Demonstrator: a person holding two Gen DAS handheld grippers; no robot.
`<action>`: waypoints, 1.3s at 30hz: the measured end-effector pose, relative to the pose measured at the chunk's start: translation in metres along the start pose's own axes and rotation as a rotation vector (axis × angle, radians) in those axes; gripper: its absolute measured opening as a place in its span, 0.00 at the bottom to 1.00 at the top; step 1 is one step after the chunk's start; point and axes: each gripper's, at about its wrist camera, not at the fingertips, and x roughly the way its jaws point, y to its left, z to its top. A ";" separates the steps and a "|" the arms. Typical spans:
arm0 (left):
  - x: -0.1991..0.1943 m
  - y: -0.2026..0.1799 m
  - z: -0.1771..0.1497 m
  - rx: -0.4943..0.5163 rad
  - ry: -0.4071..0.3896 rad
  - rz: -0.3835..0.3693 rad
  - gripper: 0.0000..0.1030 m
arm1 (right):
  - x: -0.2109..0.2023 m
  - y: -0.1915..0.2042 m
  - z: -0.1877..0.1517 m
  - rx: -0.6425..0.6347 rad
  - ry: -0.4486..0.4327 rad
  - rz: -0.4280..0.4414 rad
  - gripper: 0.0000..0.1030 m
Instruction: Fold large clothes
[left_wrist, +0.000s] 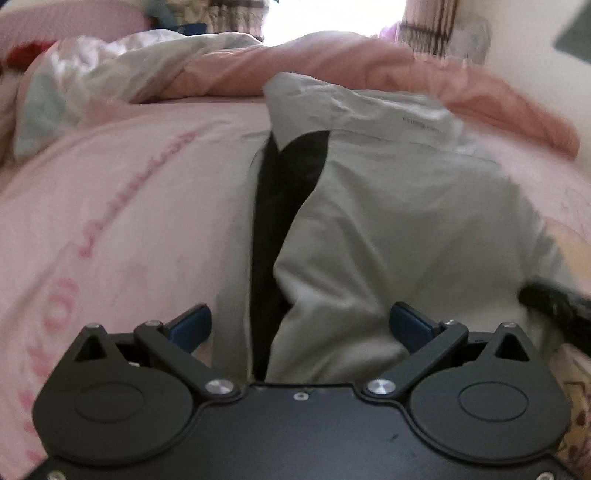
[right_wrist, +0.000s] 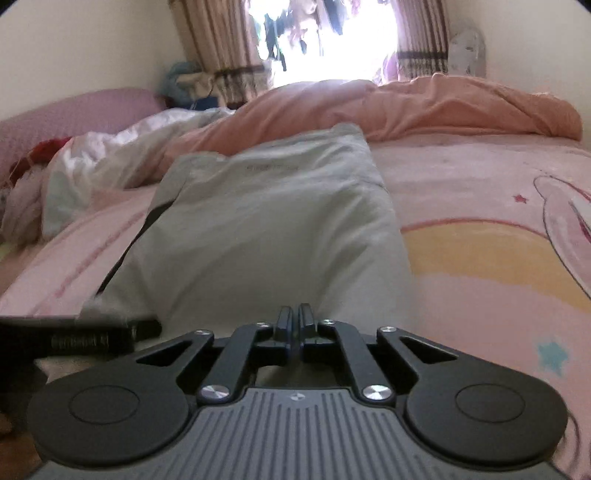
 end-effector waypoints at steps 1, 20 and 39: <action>-0.006 0.002 -0.003 0.007 -0.001 -0.003 1.00 | -0.004 -0.003 -0.003 0.023 0.016 0.024 0.04; 0.035 0.019 0.090 0.011 0.069 -0.156 1.00 | 0.034 -0.083 0.071 0.144 0.064 0.060 0.76; 0.076 0.000 0.102 0.027 0.015 -0.209 0.63 | 0.099 -0.063 0.103 0.156 0.107 0.185 0.34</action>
